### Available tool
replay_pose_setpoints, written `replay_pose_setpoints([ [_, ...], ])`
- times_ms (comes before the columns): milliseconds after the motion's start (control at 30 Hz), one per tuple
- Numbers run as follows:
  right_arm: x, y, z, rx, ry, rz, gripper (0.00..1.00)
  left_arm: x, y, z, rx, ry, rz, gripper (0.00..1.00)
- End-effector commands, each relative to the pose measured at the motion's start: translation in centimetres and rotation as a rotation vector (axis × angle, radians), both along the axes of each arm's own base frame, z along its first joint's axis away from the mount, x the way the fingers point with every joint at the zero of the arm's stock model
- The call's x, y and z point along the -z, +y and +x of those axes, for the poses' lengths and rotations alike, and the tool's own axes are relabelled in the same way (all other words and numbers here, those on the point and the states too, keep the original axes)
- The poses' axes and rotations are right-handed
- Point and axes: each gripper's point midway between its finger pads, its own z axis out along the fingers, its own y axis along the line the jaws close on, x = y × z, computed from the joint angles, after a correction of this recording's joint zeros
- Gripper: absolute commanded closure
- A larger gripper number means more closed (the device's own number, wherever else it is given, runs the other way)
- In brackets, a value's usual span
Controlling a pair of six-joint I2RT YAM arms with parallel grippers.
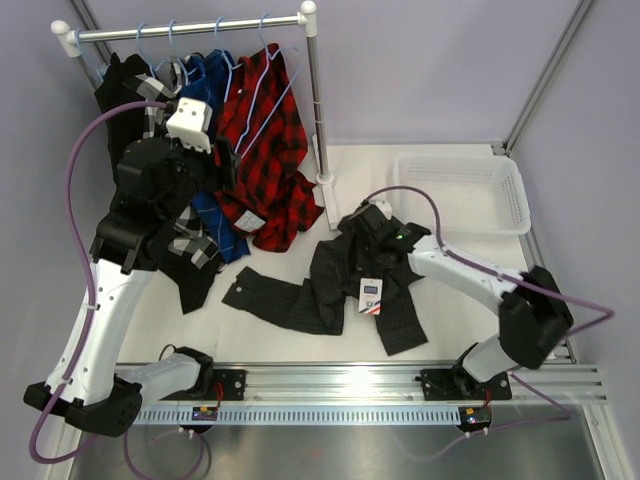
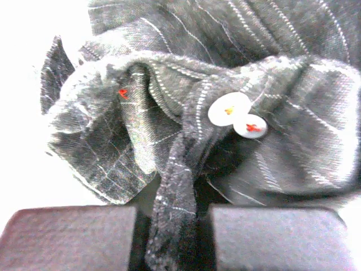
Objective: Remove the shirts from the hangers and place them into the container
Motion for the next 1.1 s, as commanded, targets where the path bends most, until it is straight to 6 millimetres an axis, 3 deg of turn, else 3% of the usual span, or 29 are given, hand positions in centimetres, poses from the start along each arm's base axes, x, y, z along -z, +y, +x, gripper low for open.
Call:
replay_pose_setpoints([
  [0,-13.0,0.8,3.1,-0.058,-0.320,0.117,1.00,-1.5,-0.3,-0.4,0.026,-0.048,-0.012,0.33],
  [33,-16.8,0.6,4.2,-0.049,-0.395,0.137,1.00,-1.5,-0.4,-0.3,0.031,-0.047,-0.016,0.33],
  [67,-18.5,-0.4,4.5,-0.028,-0.428,0.116,1.00,-1.5,-0.4,-0.3,0.033,-0.048,-0.018,0.33],
  [100,-22.5,-0.8,5.2,-0.015,-0.504,0.144,1.00,-1.5,-0.5,-0.3,0.035,-0.045,-0.019,0.33],
  [167,-25.9,-2.7,6.3,0.036,-0.575,0.152,1.00,-1.4,-0.6,-0.4,0.040,-0.042,-0.025,0.33],
  [200,-29.5,-3.4,6.6,0.052,-0.646,0.190,1.00,-1.5,-0.6,-0.5,0.043,-0.043,-0.027,0.33],
  [267,-33.1,-4.9,7.2,0.075,-0.714,0.228,1.00,-1.4,-0.7,-0.6,0.047,-0.043,-0.029,0.33],
  [300,-36.8,-5.6,7.1,0.080,-0.788,0.259,1.00,-1.4,-0.7,-0.6,0.047,-0.043,-0.029,0.33],
  [367,-40.1,-6.9,7.3,0.101,-0.858,0.267,1.00,-1.4,-0.7,-0.6,0.050,-0.042,-0.030,0.33],
  [400,-43.6,-7.6,7.0,0.108,-0.931,0.290,1.00,-1.4,-0.7,-0.6,0.050,-0.041,-0.029,0.33],
  [467,-46.6,-8.9,6.8,0.131,-0.997,0.296,1.00,-1.5,-0.7,-0.6,0.050,-0.045,-0.031,0.33],
  [500,-49.4,-10.1,6.7,0.162,-1.061,0.300,1.00,-1.4,-0.7,-0.6,0.050,-0.044,-0.030,0.33],
  [600,-52.4,-11.7,7.4,0.218,-1.134,0.289,1.00,-1.3,-0.8,-0.6,0.050,-0.041,-0.029,0.33],
  [633,-55.4,-13.2,6.4,0.248,-1.210,0.309,1.00,-1.2,-0.9,-0.5,0.046,-0.029,-0.055,0.33],
  [700,-58.1,-14.6,5.8,0.289,-1.291,0.302,1.00,-1.2,-1.4,-0.7,0.076,-0.024,-0.063,0.34],
  [833,-60.7,-17.8,5.2,0.404,-1.401,0.269,1.00,-1.0,-1.6,-0.8,0.083,-0.014,-0.076,0.34],
  [867,-62.2,-18.6,4.1,0.428,-1.461,0.288,1.00,-0.8,-1.7,-0.8,0.086,-0.009,-0.076,0.34],
  [1067,-60.2,-22.3,5.8,0.554,-1.445,0.099,1.00,-0.4,-1.8,-0.9,0.090,0.002,-0.081,0.34],
])
